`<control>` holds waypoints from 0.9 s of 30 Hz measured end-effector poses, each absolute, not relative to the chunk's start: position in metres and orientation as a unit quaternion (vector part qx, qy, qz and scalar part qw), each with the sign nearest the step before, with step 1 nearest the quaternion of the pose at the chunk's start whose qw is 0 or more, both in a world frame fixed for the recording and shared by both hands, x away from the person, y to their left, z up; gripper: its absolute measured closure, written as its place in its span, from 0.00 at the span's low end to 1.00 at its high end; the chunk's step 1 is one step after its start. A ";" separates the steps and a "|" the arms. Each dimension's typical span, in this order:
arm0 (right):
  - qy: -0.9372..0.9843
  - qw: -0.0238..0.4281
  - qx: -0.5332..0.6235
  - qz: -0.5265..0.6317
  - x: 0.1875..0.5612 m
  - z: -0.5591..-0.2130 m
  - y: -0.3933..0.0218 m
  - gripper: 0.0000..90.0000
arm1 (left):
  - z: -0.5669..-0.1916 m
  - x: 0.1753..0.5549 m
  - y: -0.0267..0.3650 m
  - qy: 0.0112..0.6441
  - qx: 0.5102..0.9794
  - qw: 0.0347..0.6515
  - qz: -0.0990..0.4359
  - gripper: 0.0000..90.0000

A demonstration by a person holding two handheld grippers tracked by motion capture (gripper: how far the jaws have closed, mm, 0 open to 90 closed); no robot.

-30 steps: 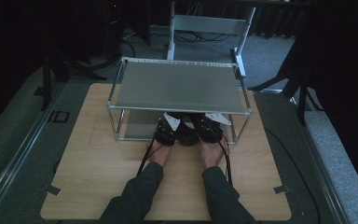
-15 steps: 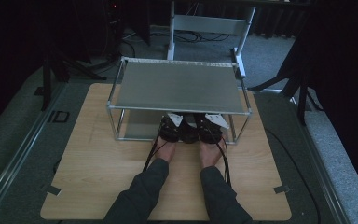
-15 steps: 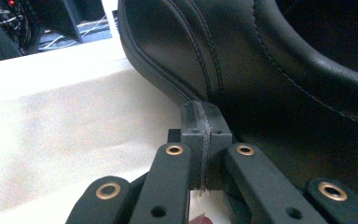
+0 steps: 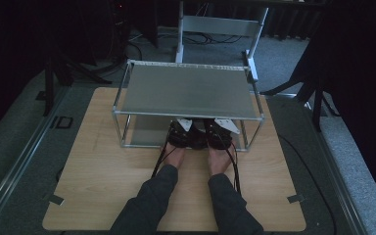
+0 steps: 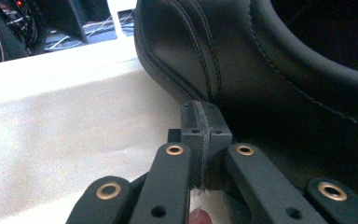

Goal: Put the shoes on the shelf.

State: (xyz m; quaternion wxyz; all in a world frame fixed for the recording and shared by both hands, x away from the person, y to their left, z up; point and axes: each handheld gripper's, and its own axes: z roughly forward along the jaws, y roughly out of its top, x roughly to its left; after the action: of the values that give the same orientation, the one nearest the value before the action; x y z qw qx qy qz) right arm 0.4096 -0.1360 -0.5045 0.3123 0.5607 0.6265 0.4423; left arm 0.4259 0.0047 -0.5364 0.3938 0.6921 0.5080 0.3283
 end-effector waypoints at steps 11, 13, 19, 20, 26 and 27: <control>0.627 0.321 0.554 0.443 0.412 -0.506 -0.135 0.88 | -0.541 0.429 0.004 0.510 0.695 0.388 0.326 1.00; 0.628 0.324 0.551 0.444 0.412 -0.507 -0.136 0.88 | -0.542 0.430 0.004 0.509 0.698 0.385 0.324 1.00; 0.631 0.344 0.520 0.462 0.414 -0.511 -0.138 0.79 | -0.548 0.435 0.004 0.523 0.705 0.365 0.311 1.00; 0.633 0.346 0.515 0.463 0.414 -0.511 -0.137 0.79 | -0.548 0.435 0.004 0.522 0.706 0.363 0.312 1.00; 0.637 0.325 0.516 0.470 0.412 -0.507 -0.138 0.66 | -0.548 0.438 0.011 0.523 0.713 0.355 0.303 0.85; 0.637 0.325 0.516 0.470 0.412 -0.507 -0.138 0.66 | -0.548 0.437 0.013 0.519 0.719 0.352 0.299 0.85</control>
State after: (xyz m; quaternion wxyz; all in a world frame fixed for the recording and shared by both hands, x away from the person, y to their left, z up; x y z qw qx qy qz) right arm 0.4117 -0.1379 -0.5071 0.3253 0.5164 0.6375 0.4702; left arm 0.4375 0.0134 -0.5481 0.3520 0.7192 0.5192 0.2988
